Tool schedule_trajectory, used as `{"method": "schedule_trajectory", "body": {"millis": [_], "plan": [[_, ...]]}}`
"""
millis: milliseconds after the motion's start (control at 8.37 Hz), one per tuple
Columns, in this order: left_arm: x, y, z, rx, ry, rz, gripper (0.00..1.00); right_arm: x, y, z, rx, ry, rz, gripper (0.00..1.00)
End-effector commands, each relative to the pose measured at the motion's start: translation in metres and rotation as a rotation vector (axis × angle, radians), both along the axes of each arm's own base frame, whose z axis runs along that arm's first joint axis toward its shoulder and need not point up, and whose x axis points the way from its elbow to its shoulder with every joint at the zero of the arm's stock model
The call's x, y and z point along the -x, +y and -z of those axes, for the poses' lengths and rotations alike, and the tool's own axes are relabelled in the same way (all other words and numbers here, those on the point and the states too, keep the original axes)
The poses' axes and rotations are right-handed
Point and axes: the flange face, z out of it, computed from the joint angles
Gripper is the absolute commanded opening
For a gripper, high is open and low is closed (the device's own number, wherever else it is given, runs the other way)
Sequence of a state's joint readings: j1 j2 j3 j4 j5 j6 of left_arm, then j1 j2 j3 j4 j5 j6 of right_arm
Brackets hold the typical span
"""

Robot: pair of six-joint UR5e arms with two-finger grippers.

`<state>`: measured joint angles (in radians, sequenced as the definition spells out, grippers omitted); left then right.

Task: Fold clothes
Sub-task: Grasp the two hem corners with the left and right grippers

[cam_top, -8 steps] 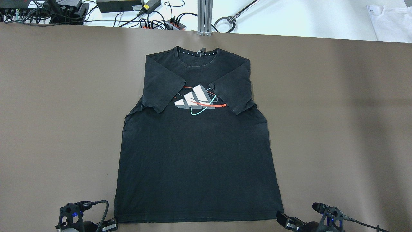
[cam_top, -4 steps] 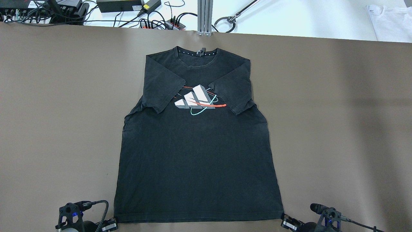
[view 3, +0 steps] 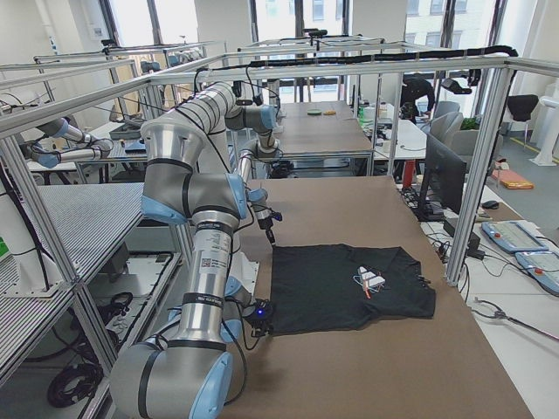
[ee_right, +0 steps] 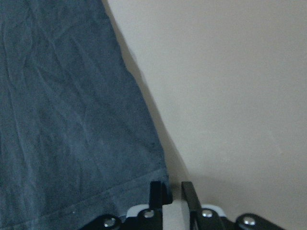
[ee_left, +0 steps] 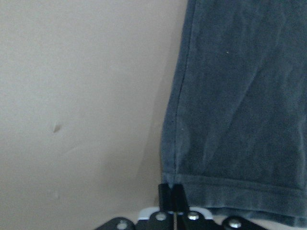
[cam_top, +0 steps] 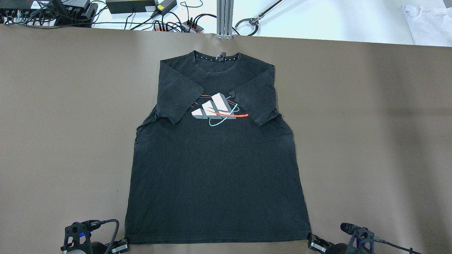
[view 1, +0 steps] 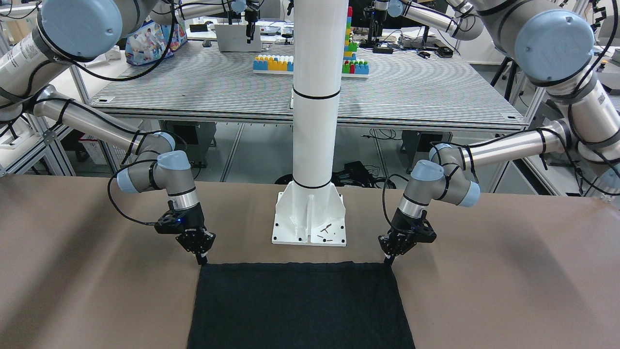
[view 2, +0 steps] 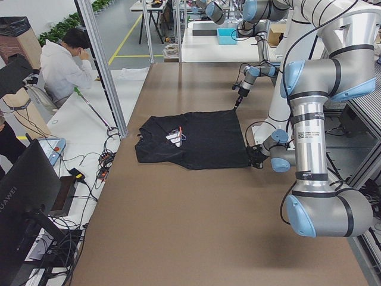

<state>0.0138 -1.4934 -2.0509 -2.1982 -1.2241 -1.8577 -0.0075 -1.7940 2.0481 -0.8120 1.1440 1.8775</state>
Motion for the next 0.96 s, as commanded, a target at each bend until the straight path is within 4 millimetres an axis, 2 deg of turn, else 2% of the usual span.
{"method": "schedule_trajectory", "body": {"millis": [0,119,239,478,717,836], "plan": [[-0.0001,0.0000,-0.0011,-0.001,-0.003,-0.001,0.00,0.0023,0.0000,0.0013,-0.002,-0.004,0.000,0.42],[0.0002,-0.0007,-0.0011,-0.003,-0.003,0.000,0.00,0.0024,0.0000,0.0011,-0.002,-0.002,0.000,0.41],[0.0002,-0.0007,-0.0011,-0.003,-0.003,0.000,0.00,0.0031,0.0006,0.0018,-0.002,-0.004,0.001,0.35],[0.0002,-0.0007,-0.0011,-0.005,-0.004,-0.001,0.00,0.0030,0.0000,0.0010,-0.002,-0.002,0.000,0.21],[0.0006,-0.0014,0.0011,-0.005,0.000,0.000,0.00,0.0024,-0.0002,0.0012,-0.004,-0.001,-0.001,0.00],[0.0006,-0.0014,0.0011,-0.005,0.000,0.000,0.00,0.0033,-0.0003,0.0061,-0.002,-0.013,-0.003,0.00]]}}
